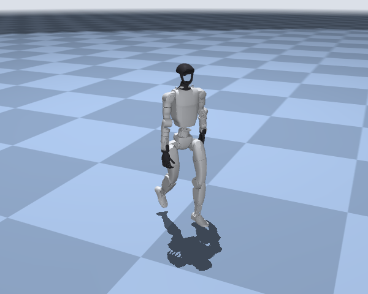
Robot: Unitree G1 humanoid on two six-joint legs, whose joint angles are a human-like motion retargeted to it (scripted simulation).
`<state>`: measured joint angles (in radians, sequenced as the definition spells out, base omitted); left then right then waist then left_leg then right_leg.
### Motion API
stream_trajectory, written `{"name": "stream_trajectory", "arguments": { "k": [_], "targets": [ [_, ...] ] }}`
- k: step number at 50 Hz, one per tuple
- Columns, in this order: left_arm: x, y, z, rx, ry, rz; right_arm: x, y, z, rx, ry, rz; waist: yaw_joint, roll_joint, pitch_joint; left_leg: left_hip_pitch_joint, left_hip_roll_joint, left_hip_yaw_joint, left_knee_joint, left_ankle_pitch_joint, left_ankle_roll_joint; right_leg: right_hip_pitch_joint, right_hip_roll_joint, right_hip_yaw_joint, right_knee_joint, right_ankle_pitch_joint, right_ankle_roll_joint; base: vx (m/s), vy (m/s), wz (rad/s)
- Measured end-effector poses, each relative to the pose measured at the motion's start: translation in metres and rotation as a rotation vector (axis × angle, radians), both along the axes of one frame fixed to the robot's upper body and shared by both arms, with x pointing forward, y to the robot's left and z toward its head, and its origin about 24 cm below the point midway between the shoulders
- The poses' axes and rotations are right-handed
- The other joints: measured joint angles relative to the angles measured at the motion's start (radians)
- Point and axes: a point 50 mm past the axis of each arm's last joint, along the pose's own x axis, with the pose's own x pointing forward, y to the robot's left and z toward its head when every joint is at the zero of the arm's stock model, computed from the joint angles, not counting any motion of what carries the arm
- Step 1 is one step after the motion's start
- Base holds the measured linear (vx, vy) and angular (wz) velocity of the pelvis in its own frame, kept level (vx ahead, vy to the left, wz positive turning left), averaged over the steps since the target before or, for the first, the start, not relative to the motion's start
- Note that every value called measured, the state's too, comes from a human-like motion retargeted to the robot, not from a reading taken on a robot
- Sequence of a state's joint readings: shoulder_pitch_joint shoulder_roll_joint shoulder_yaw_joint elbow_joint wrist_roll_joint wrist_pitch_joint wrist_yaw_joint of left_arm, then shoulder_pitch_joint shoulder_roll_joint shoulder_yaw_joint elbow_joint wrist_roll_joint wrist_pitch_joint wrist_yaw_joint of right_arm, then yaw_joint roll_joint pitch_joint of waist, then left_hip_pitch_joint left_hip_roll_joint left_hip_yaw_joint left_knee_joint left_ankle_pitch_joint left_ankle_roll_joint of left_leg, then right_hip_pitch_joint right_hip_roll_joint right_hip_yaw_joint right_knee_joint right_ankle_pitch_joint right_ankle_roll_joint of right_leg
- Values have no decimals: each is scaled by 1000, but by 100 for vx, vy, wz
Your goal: Stand up
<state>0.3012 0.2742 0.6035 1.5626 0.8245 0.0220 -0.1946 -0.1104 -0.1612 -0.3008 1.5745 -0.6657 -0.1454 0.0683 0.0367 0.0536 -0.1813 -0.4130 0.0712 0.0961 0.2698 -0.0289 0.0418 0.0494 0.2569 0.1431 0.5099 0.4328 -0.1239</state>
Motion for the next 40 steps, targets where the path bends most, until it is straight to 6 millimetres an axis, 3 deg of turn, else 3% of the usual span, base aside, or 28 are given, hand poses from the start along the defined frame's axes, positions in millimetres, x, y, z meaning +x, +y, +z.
{"name": "stream_trajectory", "arguments": {
  "k": [2,5,7,11,15,18,20,23,25,27,28,30,33,37,40],
  "targets": [
    [21,-4,-7,-21,-48,-18,-27,-4,-2,-7,91,-2,-19,30,-6,56,45,67,-11,-36,-12,-92,12,-65,151,-37,17,85,24,7],
    [65,-10,-18,-57,-150,-90,-66,-12,-2,-24,211,-7,-31,53,-18,129,62,86,-42,-77,-30,-248,-15,-160,336,-247,-78,70,21,-17],
    [105,-12,-23,-75,-244,-172,-89,-16,-1,-35,265,-38,-48,52,-4,190,44,89,-77,-87,-32,-342,-12,-164,373,-299,-52,71,22,27],
    [178,-20,-22,-103,-453,-310,-125,-23,5,-57,361,-102,-134,45,11,294,1,57,-132,-114,-41,-498,-30,-113,266,-382,82,71,16,89],
    [238,-27,-11,-114,-654,-390,-148,-29,11,-79,430,-139,-234,8,22,393,-69,12,-162,-153,-54,-558,-149,-62,-74,-418,241,73,10,90],
    [268,-30,-1,-111,-753,-434,-156,-31,13,-85,453,-176,-293,-44,46,505,-136,-46,-177,-171,-68,-561,-265,-103,-352,-437,373,86,-1,80],
    [277,-28,3,-106,-786,-456,-158,-28,13,-79,459,-196,-308,-54,50,574,-115,-58,-174,-161,-116,-566,-235,-160,-469,-429,386,89,-20,25],
    [278,-28,3,-115,-783,-471,-155,-26,12,-75,449,-216,-294,-49,14,591,-131,-57,-156,-90,-152,-571,-267,-172,-434,-386,360,97,5,-3],
    [267,-30,-1,-124,-749,-478,-154,-23,11,-66,445,-230,-306,-40,-4,600,-125,-79,-112,1,-190,-566,-285,-204,-389,-350,324,101,3,67],
    [247,-32,-9,-134,-689,-471,-149,-19,10,-50,442,-239,-305,-36,-20,593,-120,-91,-24,173,-241,-541,-236,-46,-360,-343,246,101,-6,51],
    [232,-34,-13,-137,-649,-457,-144,-17,8,-42,435,-237,-283,-41,-27,577,-116,-53,44,289,-271,-526,-238,-79,-331,-361,193,84,-3,-3],
    [205,-35,-20,-141,-574,-420,-131,-14,5,-36,413,-222,-262,-63,-27,526,-133,-12,204,436,-304,-487,-248,-26,-300,-403,155,90,-3,-30],
    [161,-29,-25,-151,-433,-341,-95,-12,0,-31,332,-149,-212,-104,-13,404,-119,91,485,532,-248,-389,-270,-30,-302,-454,110,96,-4,-59],
    [103,-22,-25,-136,-282,-248,-30,-6,-2,-19,167,-34,-160,-109,-9,204,-80,128,666,253,-159,-281,-242,-22,-339,-490,50,76,6,-49],
    [66,-22,-21,-115,-219,-170,13,0,2,-15,28,29,-113,-108,4,69,-130,54,624,154,-167,-212,-221,37,-367,-516,27,74,13,-70]
  ]
}}
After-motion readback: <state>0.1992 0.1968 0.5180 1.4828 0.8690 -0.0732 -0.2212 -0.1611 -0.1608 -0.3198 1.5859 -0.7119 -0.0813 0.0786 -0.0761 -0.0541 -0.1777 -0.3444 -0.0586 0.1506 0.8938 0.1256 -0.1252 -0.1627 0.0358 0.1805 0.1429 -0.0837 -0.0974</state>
